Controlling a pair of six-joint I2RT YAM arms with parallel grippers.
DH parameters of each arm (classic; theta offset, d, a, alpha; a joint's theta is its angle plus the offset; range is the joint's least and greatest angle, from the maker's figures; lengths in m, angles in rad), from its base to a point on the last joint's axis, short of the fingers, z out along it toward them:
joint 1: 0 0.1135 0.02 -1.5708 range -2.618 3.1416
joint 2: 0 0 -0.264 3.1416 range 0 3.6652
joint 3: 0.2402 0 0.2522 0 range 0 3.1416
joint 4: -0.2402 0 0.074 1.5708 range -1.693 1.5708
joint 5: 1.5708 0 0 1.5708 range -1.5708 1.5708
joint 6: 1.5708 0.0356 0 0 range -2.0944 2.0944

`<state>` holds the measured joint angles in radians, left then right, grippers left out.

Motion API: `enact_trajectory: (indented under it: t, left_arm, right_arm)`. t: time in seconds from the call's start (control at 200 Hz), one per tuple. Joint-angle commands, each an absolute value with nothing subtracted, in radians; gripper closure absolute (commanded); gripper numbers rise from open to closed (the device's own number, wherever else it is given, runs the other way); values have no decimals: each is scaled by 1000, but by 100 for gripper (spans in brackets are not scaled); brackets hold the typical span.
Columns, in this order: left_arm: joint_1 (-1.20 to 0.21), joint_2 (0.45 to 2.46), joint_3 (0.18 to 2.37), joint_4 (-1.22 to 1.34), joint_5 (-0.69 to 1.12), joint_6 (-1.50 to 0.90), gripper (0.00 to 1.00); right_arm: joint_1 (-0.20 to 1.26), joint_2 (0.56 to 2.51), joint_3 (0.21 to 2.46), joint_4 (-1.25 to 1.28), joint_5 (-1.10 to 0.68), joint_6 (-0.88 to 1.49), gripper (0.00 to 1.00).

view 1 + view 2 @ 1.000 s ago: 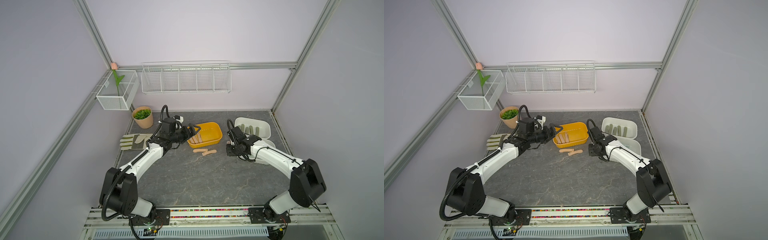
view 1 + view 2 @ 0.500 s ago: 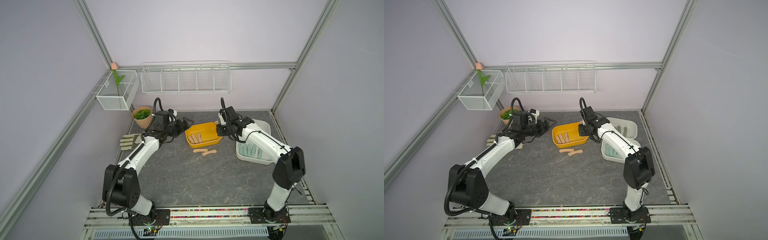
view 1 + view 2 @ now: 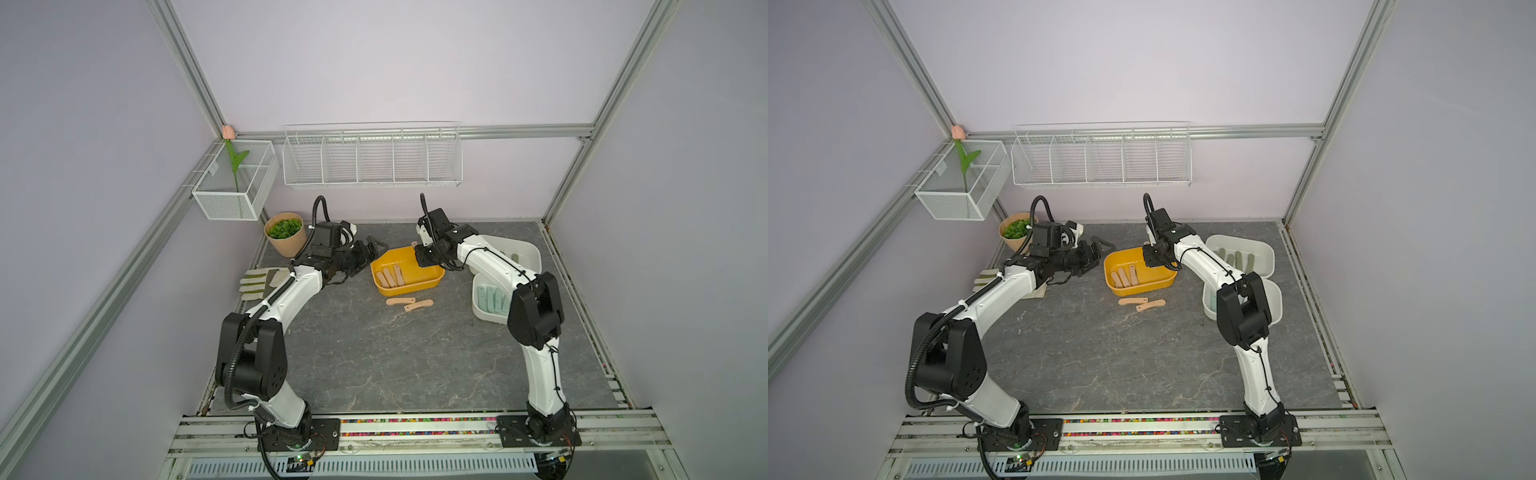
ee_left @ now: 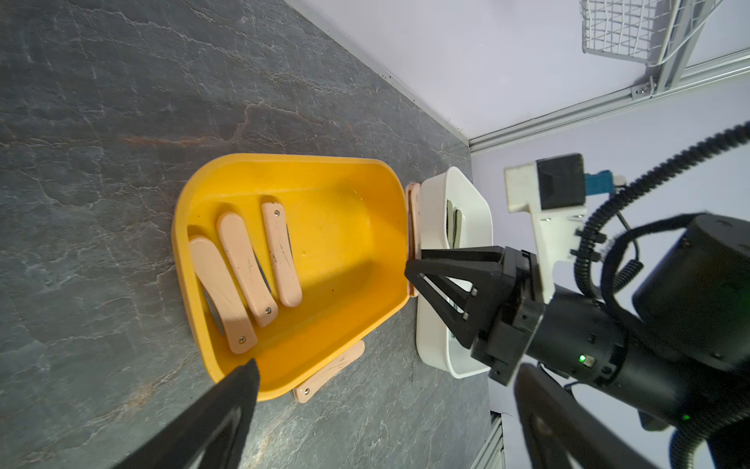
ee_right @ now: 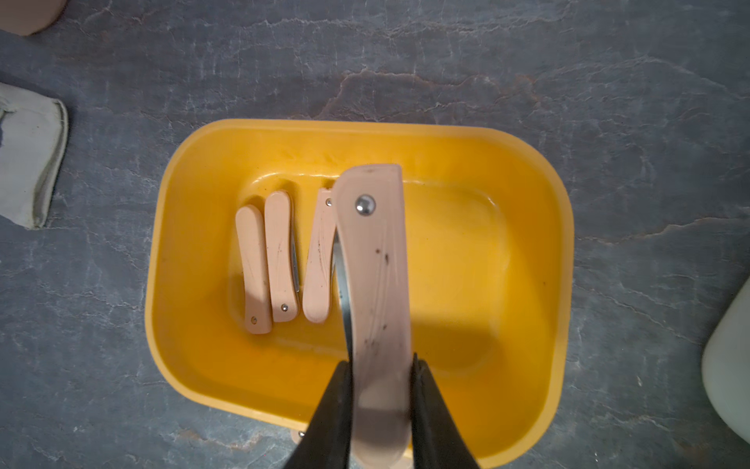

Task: Place the fruit knives into the storage box by color
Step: Place the fruit knife in the storage box.

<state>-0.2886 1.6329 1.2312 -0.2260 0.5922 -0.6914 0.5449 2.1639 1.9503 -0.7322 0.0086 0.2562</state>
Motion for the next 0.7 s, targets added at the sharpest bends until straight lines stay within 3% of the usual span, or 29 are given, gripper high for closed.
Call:
enact_trajectory:
  t: [0.0,0.695]
  left_arm:
    - [-285,1639,1248,-204,607,-688,1]
    - [-285,1616,1232,-195,608,-701,1]
  right_arm:
    - [543,2212,1993,-735,-24,233,76]
    - [546,2381,2053,-709,-80,376,75]
